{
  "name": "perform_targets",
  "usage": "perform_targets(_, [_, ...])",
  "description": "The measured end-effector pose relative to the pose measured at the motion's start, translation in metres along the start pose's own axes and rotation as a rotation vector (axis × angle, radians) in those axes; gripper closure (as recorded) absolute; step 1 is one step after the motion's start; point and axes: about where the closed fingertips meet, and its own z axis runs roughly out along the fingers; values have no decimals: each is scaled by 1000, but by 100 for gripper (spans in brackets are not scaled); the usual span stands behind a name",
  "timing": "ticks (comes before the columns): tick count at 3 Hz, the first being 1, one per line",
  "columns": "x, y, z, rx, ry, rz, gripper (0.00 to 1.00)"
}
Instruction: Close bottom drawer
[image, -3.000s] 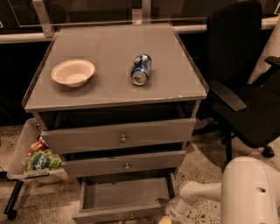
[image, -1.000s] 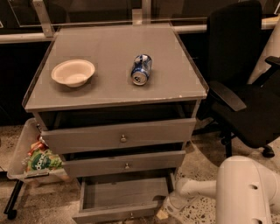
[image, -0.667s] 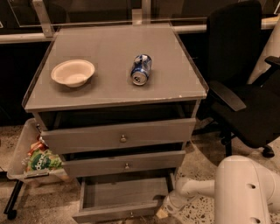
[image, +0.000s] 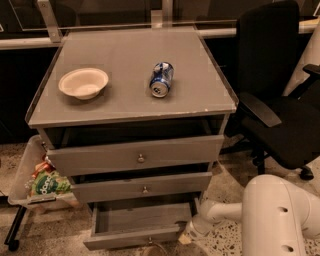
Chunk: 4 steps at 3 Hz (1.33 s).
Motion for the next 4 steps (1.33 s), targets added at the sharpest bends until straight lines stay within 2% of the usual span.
perform_targets(1, [0,0,0,0,0,0,81])
perform_targets(4, [0,0,0,0,0,0,12])
